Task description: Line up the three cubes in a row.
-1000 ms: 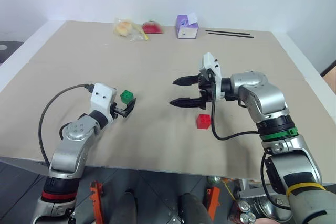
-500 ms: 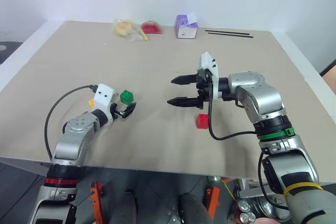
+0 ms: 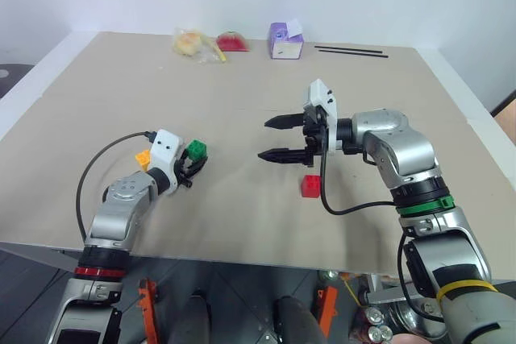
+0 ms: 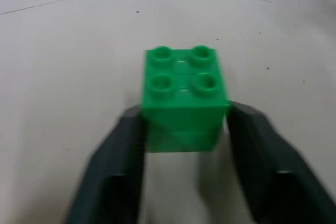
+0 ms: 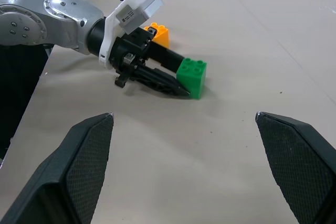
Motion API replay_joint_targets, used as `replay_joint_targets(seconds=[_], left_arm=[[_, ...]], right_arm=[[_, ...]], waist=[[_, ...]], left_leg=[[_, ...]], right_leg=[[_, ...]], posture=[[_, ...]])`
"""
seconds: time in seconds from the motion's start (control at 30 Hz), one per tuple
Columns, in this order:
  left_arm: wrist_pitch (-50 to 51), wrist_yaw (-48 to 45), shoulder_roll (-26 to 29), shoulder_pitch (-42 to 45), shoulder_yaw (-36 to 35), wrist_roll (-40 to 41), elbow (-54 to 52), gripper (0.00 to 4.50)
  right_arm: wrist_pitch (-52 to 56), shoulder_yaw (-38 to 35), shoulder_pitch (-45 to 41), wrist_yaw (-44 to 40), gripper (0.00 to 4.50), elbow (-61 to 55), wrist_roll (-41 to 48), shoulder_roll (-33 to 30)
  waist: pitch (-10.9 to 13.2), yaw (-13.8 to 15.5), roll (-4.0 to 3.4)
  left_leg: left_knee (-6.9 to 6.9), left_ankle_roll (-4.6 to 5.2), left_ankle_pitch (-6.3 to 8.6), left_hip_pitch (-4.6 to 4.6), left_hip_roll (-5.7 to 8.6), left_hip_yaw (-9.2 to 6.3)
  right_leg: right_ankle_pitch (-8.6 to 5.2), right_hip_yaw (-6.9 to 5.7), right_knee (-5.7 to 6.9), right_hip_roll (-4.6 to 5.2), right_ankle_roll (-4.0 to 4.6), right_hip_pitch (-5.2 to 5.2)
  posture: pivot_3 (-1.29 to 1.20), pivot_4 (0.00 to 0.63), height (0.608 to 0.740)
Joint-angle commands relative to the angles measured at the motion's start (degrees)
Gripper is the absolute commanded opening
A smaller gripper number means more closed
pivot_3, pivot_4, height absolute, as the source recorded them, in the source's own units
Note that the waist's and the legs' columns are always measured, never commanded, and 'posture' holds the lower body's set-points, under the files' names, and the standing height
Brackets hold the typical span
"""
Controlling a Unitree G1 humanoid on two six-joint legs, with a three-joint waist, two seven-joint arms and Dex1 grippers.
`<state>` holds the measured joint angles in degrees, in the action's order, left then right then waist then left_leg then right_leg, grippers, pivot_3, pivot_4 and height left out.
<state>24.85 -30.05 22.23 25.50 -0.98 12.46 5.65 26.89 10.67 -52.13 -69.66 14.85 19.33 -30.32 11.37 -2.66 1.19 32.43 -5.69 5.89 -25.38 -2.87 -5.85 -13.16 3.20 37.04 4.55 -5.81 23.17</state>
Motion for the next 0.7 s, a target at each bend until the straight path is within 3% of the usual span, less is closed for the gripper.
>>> replay_joint_targets(seconds=[0.03, 0.2, 0.43, 0.53, 0.7], left_arm=[[-0.9, 0.3, 0.1, 0.6, -1.0, 0.2, -1.5, 1.3], [-0.8, -5.5, 1.1, -0.1, 0.9, 2.5, -5.3, 1.3], [2.9, -22.2, 5.5, 1.7, 9.8, 6.3, -11.2, 1.3], [-0.5, -27.6, 6.9, 4.8, 13.6, 4.3, -8.7, 1.3], [-11.9, -34.5, 5.1, 13.6, 17.6, -0.4, 5.1, 1.3]], right_arm=[[-0.8, -2.4, -1.2, -0.5, 4.5, -0.8, 0.6, -0.7], [-0.2, -3.0, 0.4, -3.5, 4.5, -3.8, 2.3, -2.9], [-0.6, -2.1, 8.4, -12.7, 4.5, -10.7, 3.6, -13.3], [-1.9, -1.2, 10.9, -14.5, 4.5, -11.6, 2.1, -16.3], [-0.5, -2.5, 11.8, -13.1, 4.5, -13.0, 2.8, -17.1]], waist=[[0.0, 0.0, 0.0], [0.0, 0.0, 0.0], [0.0, 0.1, 0.0], [0.0, 0.0, 0.0], [0.0, -0.1, 0.0]], left_leg=[[0.0, 0.0, 0.0, 0.0, 0.0, 0.0], [0.0, 0.0, 0.0, -0.01, 0.0, 0.0], [-0.01, -0.04, 0.03, -0.11, 0.01, 0.01], [-0.01, -0.03, 0.02, -0.11, 0.01, 0.01], [0.07, 0.03, -0.02, -0.08, 0.01, 0.02]], right_leg=[[0.0, 0.0, 0.0, 0.0, 0.0, 0.0], [-0.01, 0.0, 0.0, 0.0, 0.01, 0.0], [-0.18, 0.03, -0.01, 0.0, 0.03, 0.03], [-0.18, 0.02, 0.0, 0.0, 0.08, 0.06], [-0.04, 0.04, 0.0, 0.0, 0.19, 0.09]], posture=[[0.0, 0.15, 0.74], [0.0, 0.15, 0.74], [0.0, 0.15, 0.74], [0.0, 0.15, 0.74], [0.0, 0.15, 0.74]])
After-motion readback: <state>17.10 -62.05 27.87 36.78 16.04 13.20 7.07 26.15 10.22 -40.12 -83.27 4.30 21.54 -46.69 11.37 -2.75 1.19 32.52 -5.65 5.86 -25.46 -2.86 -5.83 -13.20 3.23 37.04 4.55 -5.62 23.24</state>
